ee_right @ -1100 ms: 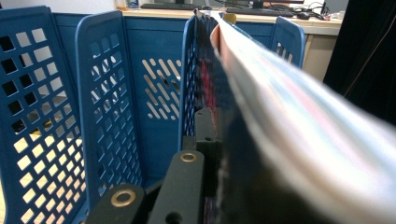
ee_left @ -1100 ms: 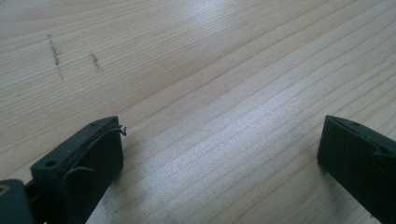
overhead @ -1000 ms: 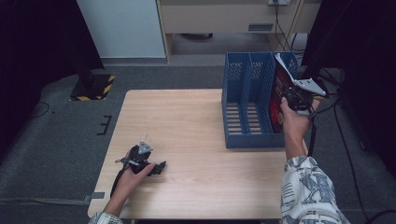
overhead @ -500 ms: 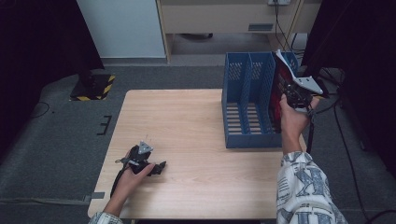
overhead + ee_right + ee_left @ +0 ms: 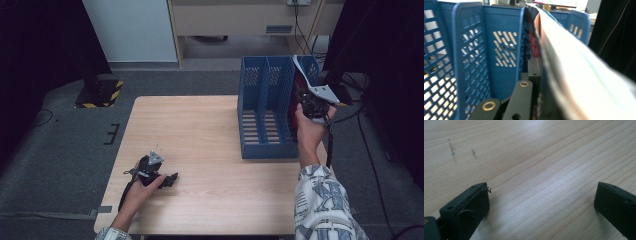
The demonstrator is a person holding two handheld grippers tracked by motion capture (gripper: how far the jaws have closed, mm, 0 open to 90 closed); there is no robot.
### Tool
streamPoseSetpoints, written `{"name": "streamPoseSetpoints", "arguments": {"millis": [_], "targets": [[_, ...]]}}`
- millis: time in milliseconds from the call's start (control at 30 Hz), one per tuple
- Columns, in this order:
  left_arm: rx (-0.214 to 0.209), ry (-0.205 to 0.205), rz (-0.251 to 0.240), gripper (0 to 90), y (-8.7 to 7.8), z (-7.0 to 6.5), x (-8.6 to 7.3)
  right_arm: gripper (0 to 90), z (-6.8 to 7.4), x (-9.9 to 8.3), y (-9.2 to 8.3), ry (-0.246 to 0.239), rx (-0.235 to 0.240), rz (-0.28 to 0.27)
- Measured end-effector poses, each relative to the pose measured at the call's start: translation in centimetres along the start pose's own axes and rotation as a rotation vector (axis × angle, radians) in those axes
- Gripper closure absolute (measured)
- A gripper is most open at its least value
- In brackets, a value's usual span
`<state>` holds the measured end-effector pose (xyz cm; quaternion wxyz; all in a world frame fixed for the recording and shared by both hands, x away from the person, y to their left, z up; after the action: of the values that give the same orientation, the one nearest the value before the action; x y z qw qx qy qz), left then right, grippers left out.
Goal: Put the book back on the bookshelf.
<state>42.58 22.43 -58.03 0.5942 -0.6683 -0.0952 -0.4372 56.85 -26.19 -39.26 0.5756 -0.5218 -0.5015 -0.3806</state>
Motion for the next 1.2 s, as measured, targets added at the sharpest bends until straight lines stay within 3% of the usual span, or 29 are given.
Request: {"name": "streamPoseSetpoints", "arguments": {"millis": [167, 300, 533, 1200], "targets": [[0.0, 0.0, -0.001, 0.0, 0.0, 0.0, 0.0, 80.1, 0.8, -0.1, -0.2, -0.003, 0.022, 0.008], [0.0, 0.0, 0.0, 0.0, 0.0, 0.0, 0.0, 72.5, 0.8, -0.7, -0.3, 0.023, 0.048, 0.027], [0.0, 0.0, 0.0, 0.0, 0.0, 0.0, 0.0, 54.8, 0.9, -0.8, -0.6, 0.049, 0.073, 0.036], [0.001, -0.001, 0.0, 0.0, 0.0, 0.0, 0.0, 15.7, 1.2, -1.1, -1.2, 0.061, 0.072, 0.09]]}}
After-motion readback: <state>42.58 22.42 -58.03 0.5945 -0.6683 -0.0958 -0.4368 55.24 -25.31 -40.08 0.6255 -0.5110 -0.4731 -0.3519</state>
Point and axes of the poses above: each handheld gripper's, and its own axes: y roughly forward along the jaws, x roughly out of its top, z roughly to its left, the point moved 6 cm from there along y, roughly forward along the jaws, and after that the axes turned 7 degrees about x, right-handed, at the moved point
